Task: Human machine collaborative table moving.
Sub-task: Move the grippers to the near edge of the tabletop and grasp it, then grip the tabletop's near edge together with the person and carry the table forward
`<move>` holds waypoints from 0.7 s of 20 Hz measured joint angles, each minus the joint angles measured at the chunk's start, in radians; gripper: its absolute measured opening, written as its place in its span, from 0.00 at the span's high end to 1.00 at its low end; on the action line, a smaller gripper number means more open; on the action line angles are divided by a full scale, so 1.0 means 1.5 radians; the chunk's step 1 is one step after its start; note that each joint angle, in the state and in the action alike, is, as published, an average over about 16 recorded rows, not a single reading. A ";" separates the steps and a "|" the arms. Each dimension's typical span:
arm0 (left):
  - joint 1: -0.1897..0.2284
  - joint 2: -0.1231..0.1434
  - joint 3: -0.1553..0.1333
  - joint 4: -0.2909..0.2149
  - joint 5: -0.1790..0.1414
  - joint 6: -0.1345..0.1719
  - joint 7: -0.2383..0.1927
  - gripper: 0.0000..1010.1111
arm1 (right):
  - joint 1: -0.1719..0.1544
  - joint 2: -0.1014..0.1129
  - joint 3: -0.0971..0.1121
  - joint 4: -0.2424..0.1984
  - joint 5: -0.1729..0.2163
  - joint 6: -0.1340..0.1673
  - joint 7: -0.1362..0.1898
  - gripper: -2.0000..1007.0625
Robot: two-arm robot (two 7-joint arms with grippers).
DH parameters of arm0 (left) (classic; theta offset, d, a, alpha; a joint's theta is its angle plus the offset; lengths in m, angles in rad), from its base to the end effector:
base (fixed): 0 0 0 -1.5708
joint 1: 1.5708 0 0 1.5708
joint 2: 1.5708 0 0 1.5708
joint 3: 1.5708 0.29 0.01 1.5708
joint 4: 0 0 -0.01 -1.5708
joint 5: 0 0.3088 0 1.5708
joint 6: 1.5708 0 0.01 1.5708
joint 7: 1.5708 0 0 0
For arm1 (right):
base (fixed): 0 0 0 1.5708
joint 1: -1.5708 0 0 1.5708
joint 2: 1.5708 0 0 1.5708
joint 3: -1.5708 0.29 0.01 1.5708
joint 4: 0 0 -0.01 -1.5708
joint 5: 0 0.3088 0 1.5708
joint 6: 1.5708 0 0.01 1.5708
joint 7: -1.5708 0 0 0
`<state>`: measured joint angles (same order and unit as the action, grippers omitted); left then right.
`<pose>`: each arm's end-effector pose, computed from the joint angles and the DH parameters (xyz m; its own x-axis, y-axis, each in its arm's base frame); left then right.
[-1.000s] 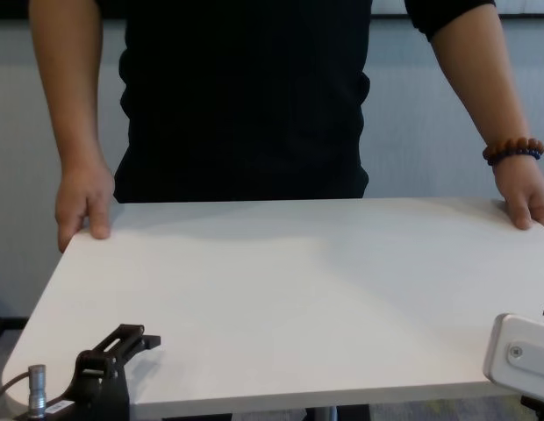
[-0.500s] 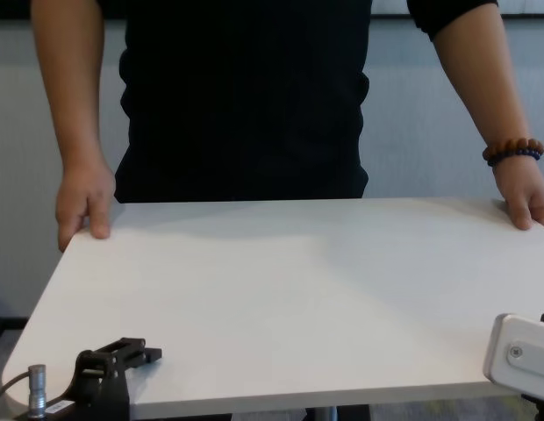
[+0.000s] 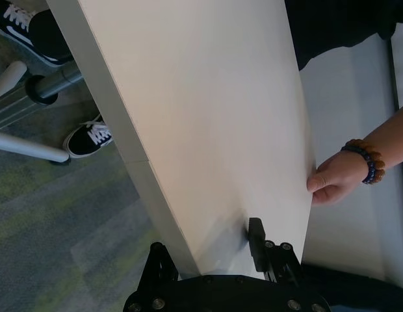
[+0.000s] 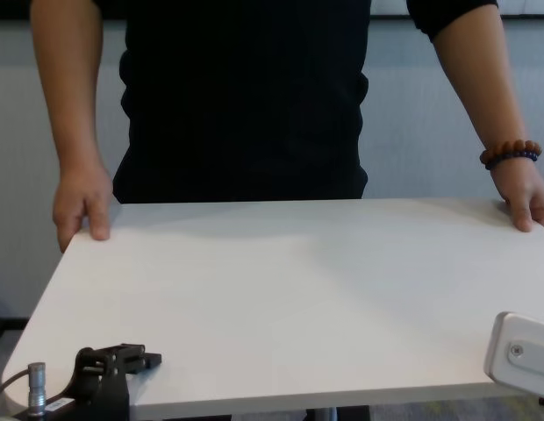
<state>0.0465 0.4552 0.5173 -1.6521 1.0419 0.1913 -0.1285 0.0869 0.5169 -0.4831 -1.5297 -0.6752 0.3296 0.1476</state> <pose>0.2712 -0.0237 -0.3308 0.3512 0.0075 0.9363 -0.8921 0.3065 0.3321 0.3201 -0.0253 -0.3221 0.4442 -0.2674 0.8551 0.8958 0.1185 -0.4283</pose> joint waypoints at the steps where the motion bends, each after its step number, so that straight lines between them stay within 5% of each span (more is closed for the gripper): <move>1: 0.000 0.000 0.000 0.000 0.000 0.000 0.000 0.52 | 0.000 0.000 0.000 0.000 0.000 0.000 0.000 0.44; 14: 0.000 0.000 0.000 0.000 0.000 0.000 0.000 0.61 | 0.000 0.000 0.000 0.000 -0.001 0.000 -0.001 0.56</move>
<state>0.0464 0.4552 0.5175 -1.6520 1.0422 0.1914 -0.1280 0.0869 0.5170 -0.4831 -1.5295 -0.6760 0.3296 0.1468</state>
